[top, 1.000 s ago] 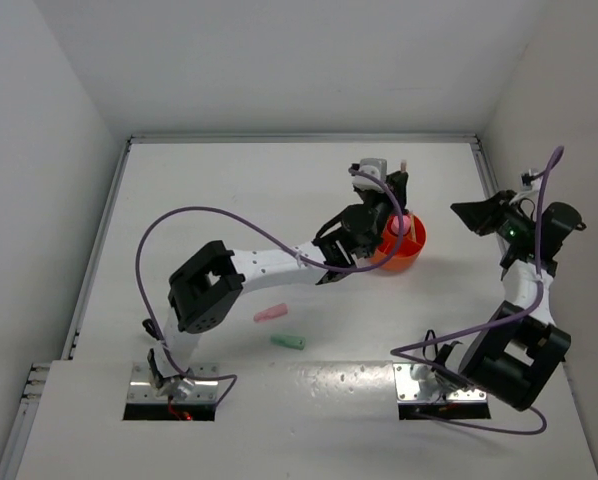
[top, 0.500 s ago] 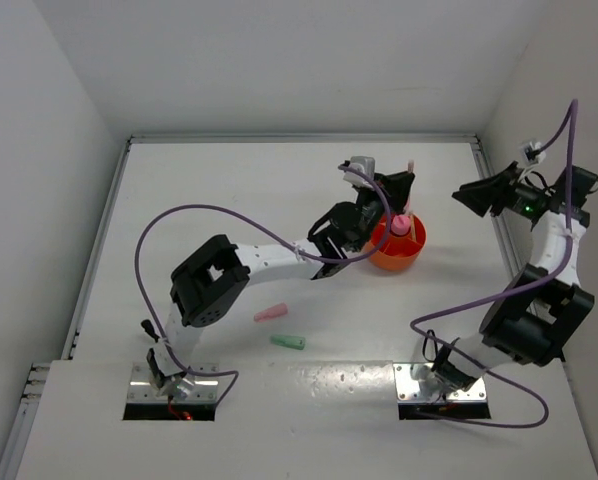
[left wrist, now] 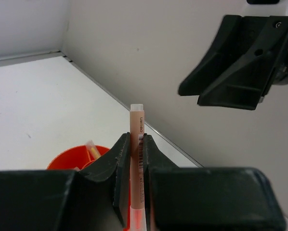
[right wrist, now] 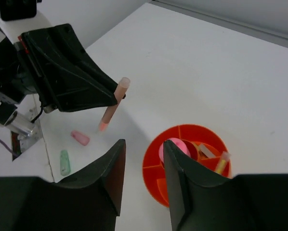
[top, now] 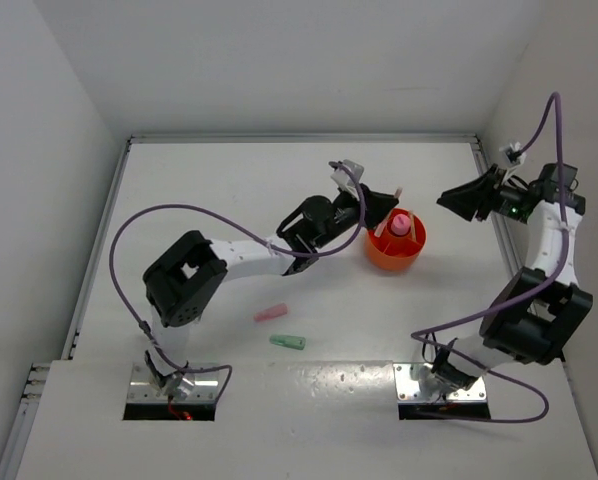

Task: Sort the stationery into containers
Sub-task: Place the pen in the storage box.

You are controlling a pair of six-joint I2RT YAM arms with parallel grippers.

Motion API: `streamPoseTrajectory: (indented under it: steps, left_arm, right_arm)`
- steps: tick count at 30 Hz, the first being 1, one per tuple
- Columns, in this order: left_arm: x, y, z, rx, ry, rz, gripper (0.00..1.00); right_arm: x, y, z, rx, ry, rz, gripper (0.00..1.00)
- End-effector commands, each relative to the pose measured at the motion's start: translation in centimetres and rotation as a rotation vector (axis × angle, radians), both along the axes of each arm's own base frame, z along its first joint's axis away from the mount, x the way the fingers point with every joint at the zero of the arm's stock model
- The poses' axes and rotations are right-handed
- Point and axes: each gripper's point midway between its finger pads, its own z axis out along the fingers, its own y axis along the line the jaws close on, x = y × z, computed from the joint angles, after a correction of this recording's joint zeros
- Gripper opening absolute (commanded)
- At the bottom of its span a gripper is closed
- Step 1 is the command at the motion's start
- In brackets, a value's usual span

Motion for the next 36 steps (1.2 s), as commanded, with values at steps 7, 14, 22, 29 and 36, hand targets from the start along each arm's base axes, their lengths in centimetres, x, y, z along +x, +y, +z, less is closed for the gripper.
streamPoseTrajectory:
  steps: [7, 14, 22, 29, 36]
  left_arm:
    - [-5.3, -0.4, 6.3, -0.044, -0.128, -0.174, 0.00]
    - [-6.2, -2.2, 5.7, -0.025, -0.131, -0.194, 0.00]
    - [-6.7, -3.3, 6.4, -0.045, -0.143, -0.204, 0.00]
    - [-6.0, -3.6, 6.2, -0.047, -0.137, -0.184, 0.00]
    - [-5.0, -4.0, 5.5, -0.045, -0.123, -0.145, 0.00]
  right_arm:
    - [-1.9, 5.5, 6.4, 0.093, -0.159, 0.202, 0.48]
    - [-2.3, 6.3, 6.9, 0.090, -0.172, 0.215, 0.49]
    - [-2.3, 6.9, 6.3, 0.114, -0.133, 0.227, 0.46]
    - [-2.4, 6.9, 6.3, 0.114, -0.133, 0.227, 0.30]
    - [-2.4, 6.9, 6.1, 0.127, -0.109, 0.224, 0.16]
